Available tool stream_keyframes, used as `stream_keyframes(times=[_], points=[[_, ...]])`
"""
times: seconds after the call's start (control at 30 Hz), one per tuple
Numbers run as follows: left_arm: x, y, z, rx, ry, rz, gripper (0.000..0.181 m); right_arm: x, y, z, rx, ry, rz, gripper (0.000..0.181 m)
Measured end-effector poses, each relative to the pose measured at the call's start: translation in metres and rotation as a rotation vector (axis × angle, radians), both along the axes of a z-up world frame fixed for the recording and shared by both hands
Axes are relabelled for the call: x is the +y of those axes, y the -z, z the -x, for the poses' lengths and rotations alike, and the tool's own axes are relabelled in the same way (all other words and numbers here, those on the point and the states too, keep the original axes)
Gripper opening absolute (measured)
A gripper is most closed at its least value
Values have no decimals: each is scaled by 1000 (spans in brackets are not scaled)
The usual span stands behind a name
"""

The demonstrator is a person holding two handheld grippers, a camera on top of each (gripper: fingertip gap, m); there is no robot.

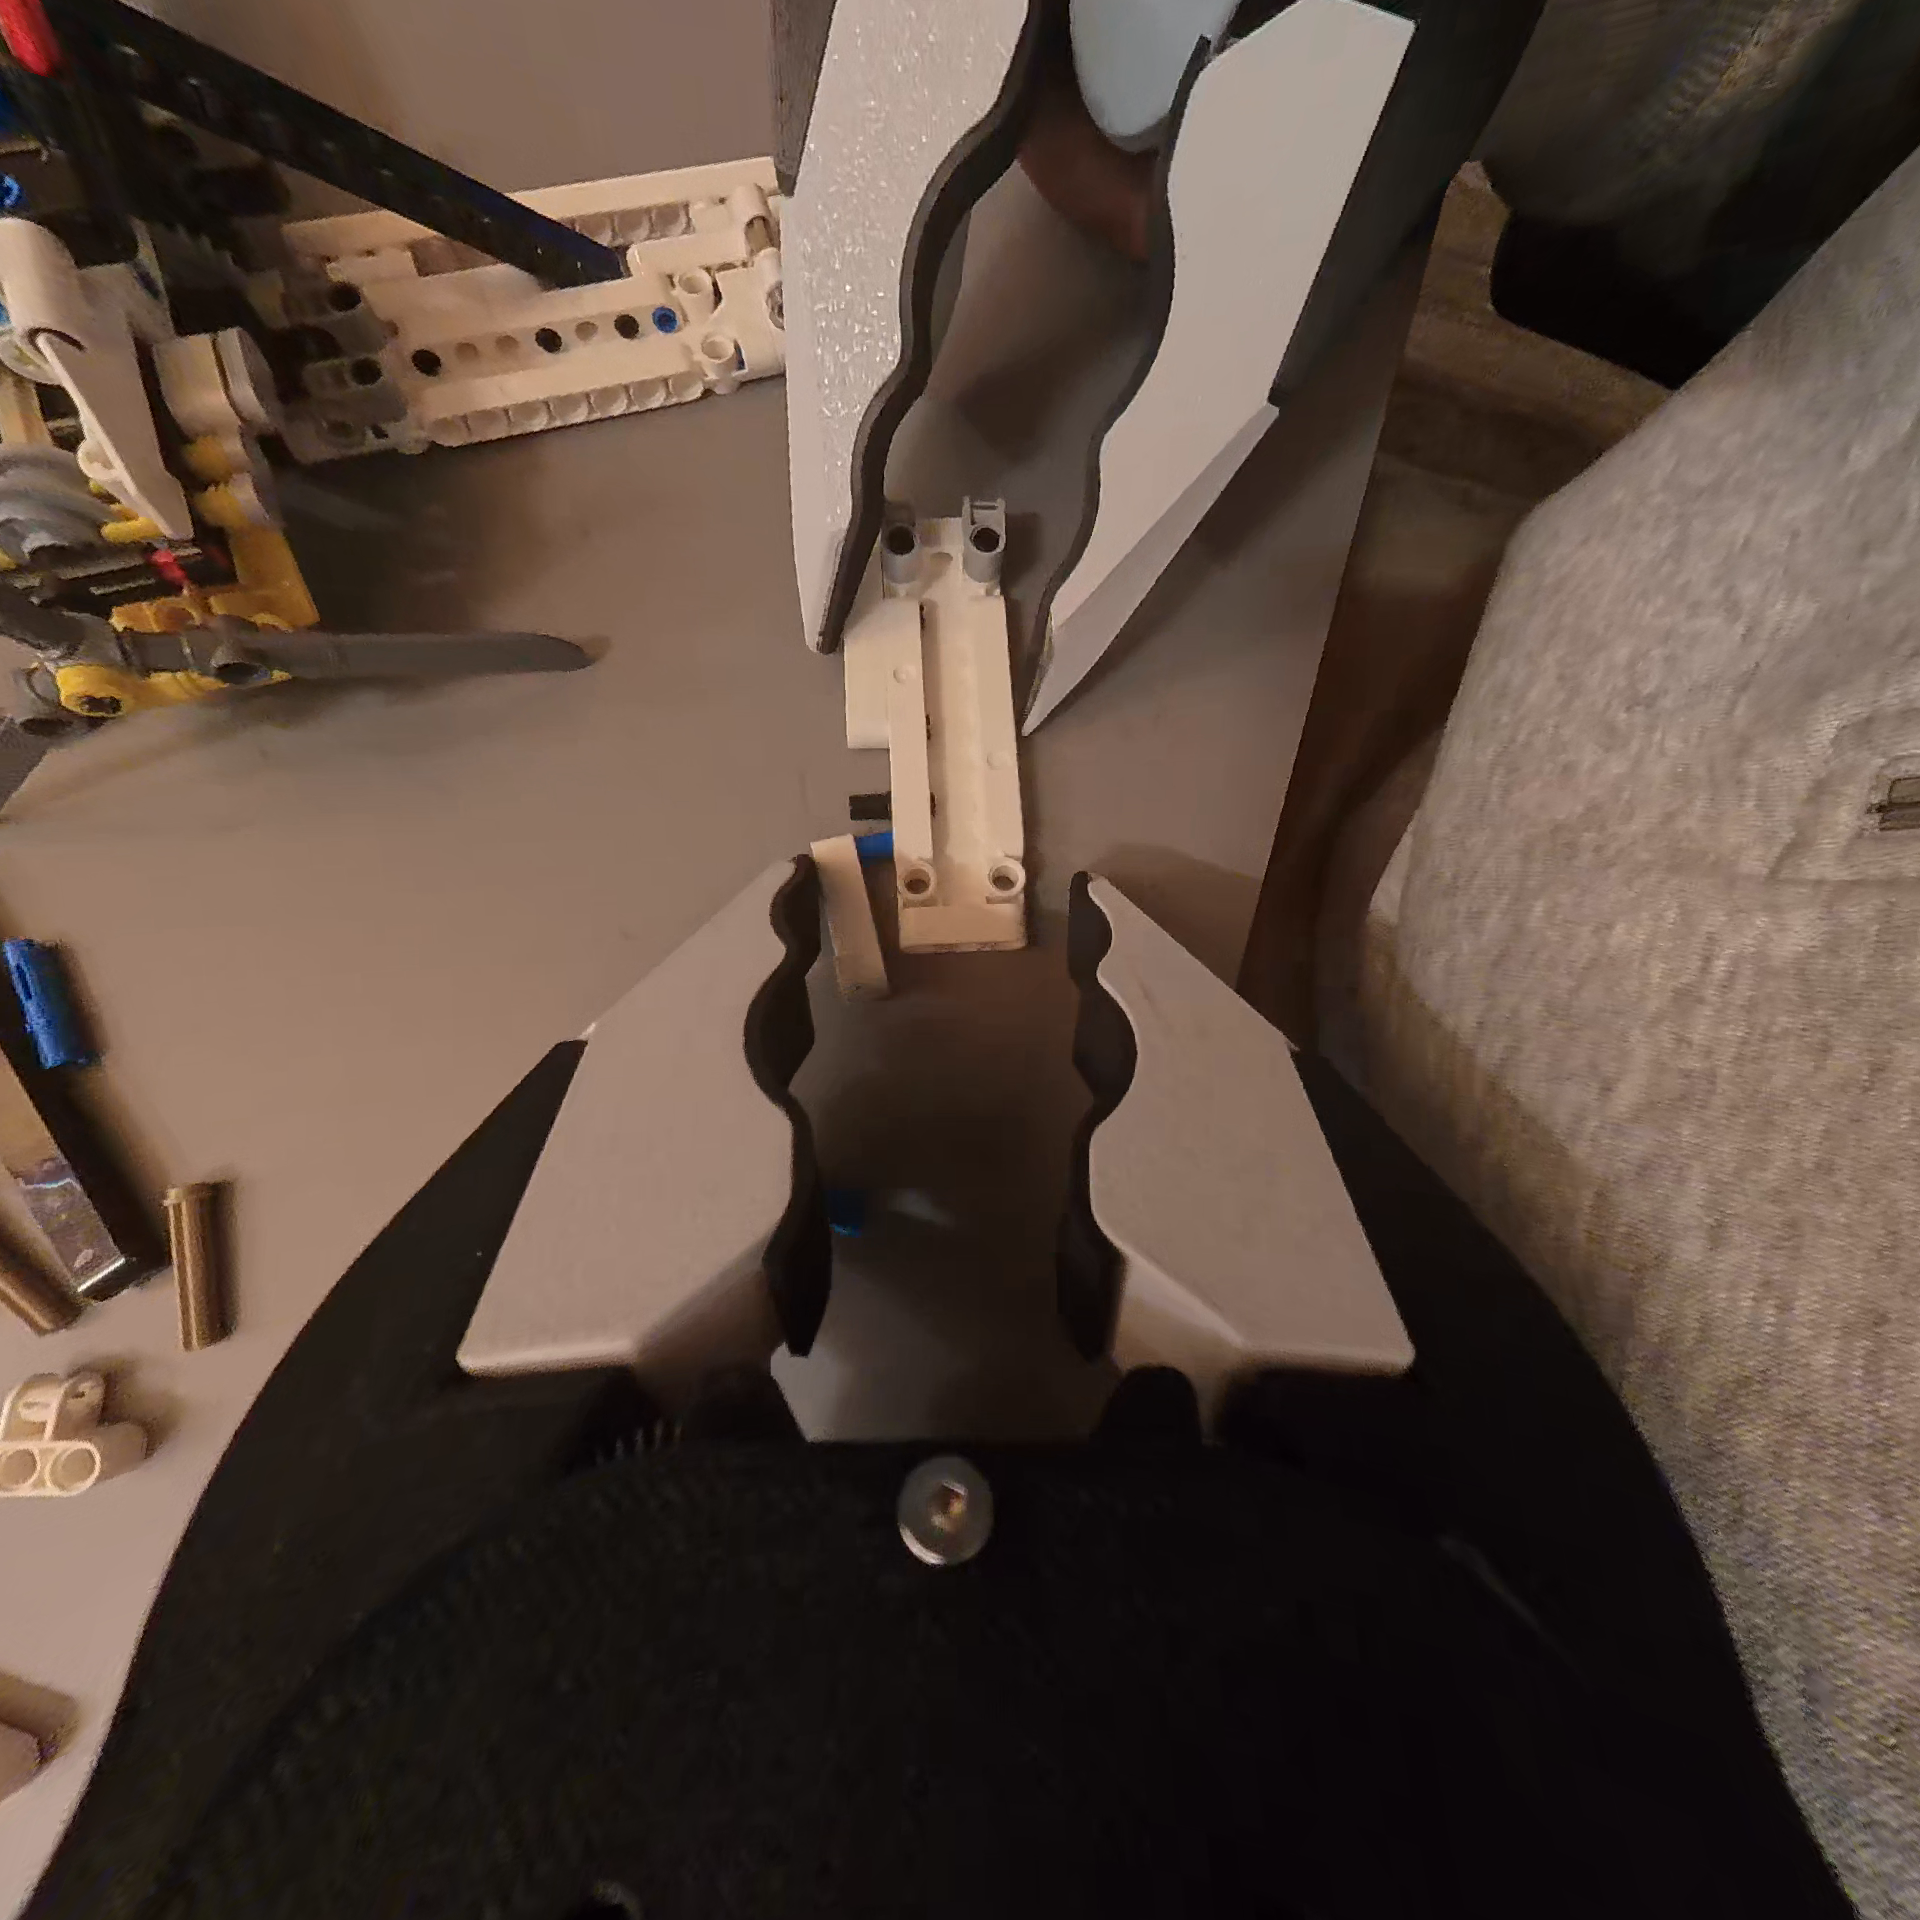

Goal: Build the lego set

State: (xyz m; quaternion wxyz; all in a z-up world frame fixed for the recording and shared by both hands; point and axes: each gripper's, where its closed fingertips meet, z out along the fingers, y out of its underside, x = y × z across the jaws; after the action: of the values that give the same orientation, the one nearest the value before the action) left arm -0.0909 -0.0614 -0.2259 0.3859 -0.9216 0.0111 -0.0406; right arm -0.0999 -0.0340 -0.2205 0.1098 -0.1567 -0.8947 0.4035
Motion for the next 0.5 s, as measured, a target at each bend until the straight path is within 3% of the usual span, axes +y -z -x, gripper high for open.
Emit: stream_keyframes(times=[0.5], points=[[3,0,5,8,-24,0,40,0,0,0,-24,-1,10,36]])
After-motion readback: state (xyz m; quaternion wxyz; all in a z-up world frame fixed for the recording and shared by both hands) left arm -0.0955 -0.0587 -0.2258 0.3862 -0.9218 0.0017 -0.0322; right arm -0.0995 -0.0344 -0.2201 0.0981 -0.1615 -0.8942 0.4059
